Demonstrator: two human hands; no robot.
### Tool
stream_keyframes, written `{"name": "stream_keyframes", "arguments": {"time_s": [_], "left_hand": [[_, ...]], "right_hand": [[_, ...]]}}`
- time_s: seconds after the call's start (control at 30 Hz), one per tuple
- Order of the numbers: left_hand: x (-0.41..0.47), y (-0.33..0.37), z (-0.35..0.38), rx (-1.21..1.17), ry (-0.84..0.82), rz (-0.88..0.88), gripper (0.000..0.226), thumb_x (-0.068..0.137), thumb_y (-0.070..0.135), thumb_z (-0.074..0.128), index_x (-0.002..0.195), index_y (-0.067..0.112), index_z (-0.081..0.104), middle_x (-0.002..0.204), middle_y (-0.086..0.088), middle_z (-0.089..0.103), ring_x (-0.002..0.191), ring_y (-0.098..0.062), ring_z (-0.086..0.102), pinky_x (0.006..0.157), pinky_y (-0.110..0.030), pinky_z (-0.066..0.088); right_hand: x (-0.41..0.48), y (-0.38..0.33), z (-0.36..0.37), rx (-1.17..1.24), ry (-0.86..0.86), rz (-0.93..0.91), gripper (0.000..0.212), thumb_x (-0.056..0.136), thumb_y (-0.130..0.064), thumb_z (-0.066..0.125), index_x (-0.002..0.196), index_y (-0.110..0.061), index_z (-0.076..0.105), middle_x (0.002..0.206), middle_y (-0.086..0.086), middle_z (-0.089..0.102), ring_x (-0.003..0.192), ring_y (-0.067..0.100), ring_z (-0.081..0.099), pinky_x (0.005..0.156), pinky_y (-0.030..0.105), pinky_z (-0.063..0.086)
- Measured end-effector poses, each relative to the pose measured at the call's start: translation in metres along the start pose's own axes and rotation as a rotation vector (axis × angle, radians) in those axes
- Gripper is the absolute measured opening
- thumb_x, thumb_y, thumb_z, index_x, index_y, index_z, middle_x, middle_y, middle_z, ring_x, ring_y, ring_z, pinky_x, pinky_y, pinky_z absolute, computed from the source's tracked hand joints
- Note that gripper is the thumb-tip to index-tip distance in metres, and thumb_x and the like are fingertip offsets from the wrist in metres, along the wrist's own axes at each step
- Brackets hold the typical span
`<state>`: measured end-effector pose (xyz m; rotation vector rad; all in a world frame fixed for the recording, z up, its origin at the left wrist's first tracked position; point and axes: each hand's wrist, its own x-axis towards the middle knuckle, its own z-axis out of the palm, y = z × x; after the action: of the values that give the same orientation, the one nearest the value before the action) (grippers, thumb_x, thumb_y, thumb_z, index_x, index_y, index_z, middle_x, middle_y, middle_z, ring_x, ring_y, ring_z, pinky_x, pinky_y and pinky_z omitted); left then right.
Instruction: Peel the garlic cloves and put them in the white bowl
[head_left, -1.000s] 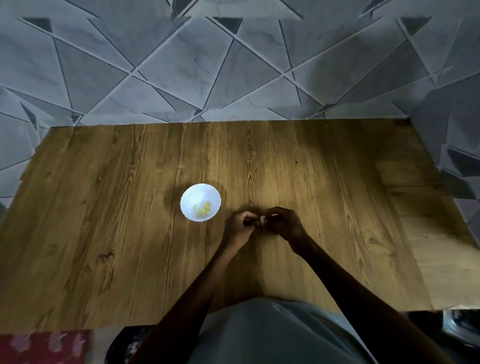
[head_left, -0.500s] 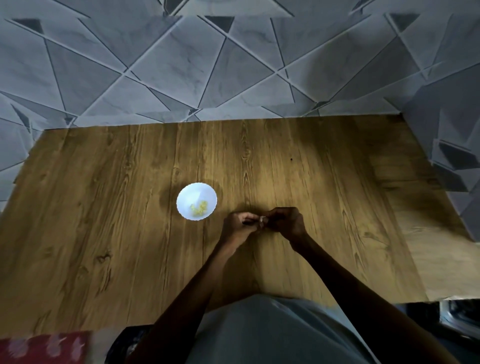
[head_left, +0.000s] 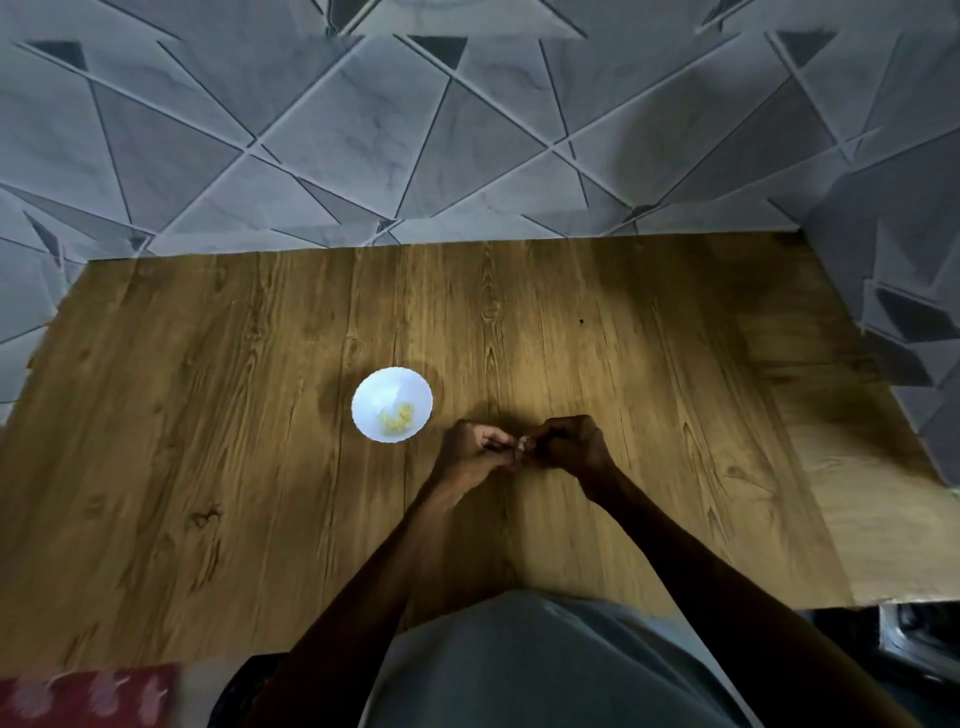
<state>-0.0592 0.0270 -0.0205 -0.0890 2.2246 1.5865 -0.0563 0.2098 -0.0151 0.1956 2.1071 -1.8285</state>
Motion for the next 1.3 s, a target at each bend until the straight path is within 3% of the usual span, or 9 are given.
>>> {"name": "stream_keyframes", "arguments": {"time_s": [0.1,0.43,0.53,0.67,0.87,1.0,1.1,1.23,1.3], "left_hand": [[-0.002,0.001,0.003,-0.020,0.032,0.023,0.019,0.077,0.005,0.079,0.095,0.003,0.075,0.080,-0.003,0.074,0.067,-0.002,0.068,0.066,-0.015,0.052],[0.000,-0.005,0.001,-0.164,0.027,-0.056,0.019,0.079,0.007,0.077,0.097,0.012,0.073,0.089,-0.007,0.075,0.081,-0.018,0.071,0.074,-0.026,0.057],[-0.001,-0.006,0.001,-0.159,0.026,-0.075,0.017,0.079,0.009,0.078,0.094,0.014,0.073,0.084,-0.003,0.075,0.076,-0.014,0.071,0.067,-0.021,0.053],[-0.001,-0.007,0.004,-0.112,0.030,-0.082,0.017,0.079,0.015,0.079,0.095,0.017,0.073,0.087,0.000,0.075,0.081,-0.016,0.072,0.076,-0.027,0.057],[0.001,-0.004,0.010,0.041,0.096,-0.054,0.017,0.082,0.015,0.076,0.098,0.011,0.074,0.084,0.002,0.072,0.069,0.003,0.064,0.061,-0.007,0.045],[0.004,-0.004,0.012,0.155,0.120,-0.024,0.024,0.088,0.017,0.071,0.109,0.007,0.072,0.099,-0.005,0.074,0.085,-0.008,0.067,0.061,-0.003,0.043],[0.006,-0.002,0.015,0.206,0.133,-0.012,0.027,0.092,0.019,0.065,0.114,0.004,0.070,0.104,-0.008,0.073,0.085,-0.005,0.063,0.061,0.000,0.042],[0.008,0.000,0.019,0.248,0.153,-0.016,0.027,0.093,0.020,0.063,0.115,0.006,0.070,0.108,-0.008,0.072,0.096,-0.011,0.066,0.067,-0.003,0.041],[0.009,-0.001,0.019,0.237,0.161,-0.039,0.026,0.093,0.020,0.064,0.114,0.007,0.070,0.108,-0.007,0.072,0.098,-0.013,0.066,0.067,-0.006,0.043]], "right_hand": [[0.004,0.002,-0.003,0.013,-0.018,0.028,0.012,0.090,0.002,0.062,0.089,0.001,0.074,0.088,0.018,0.074,0.086,0.033,0.072,0.080,0.046,0.059],[0.013,-0.002,-0.005,0.115,-0.101,0.147,0.017,0.090,-0.005,0.066,0.103,0.004,0.072,0.100,0.016,0.074,0.096,0.028,0.072,0.080,0.034,0.059],[0.014,0.001,-0.006,0.137,-0.141,0.166,0.019,0.091,-0.007,0.065,0.104,0.005,0.071,0.101,0.017,0.074,0.097,0.026,0.072,0.082,0.034,0.059],[0.015,-0.001,-0.004,0.084,-0.088,0.185,0.017,0.087,-0.007,0.071,0.101,0.001,0.073,0.098,0.012,0.075,0.093,0.023,0.073,0.077,0.031,0.059],[0.018,0.006,-0.006,0.002,-0.100,0.140,0.017,0.085,-0.008,0.073,0.100,0.000,0.073,0.096,0.012,0.075,0.092,0.024,0.073,0.080,0.036,0.060],[0.017,0.007,-0.003,-0.033,-0.055,0.108,0.016,0.085,-0.010,0.074,0.099,-0.002,0.073,0.095,0.011,0.075,0.088,0.022,0.074,0.076,0.034,0.061],[0.017,0.006,0.000,-0.078,-0.008,0.115,0.017,0.083,-0.010,0.076,0.098,-0.004,0.073,0.092,0.011,0.075,0.084,0.021,0.074,0.075,0.035,0.062],[0.016,0.003,0.004,-0.196,0.051,0.073,0.016,0.082,-0.010,0.077,0.097,-0.005,0.073,0.087,0.005,0.073,0.072,0.009,0.072,0.060,0.018,0.056],[0.016,0.004,0.005,-0.232,0.056,0.017,0.015,0.082,-0.010,0.077,0.096,-0.006,0.073,0.087,0.004,0.073,0.072,0.008,0.072,0.059,0.019,0.057]]}}
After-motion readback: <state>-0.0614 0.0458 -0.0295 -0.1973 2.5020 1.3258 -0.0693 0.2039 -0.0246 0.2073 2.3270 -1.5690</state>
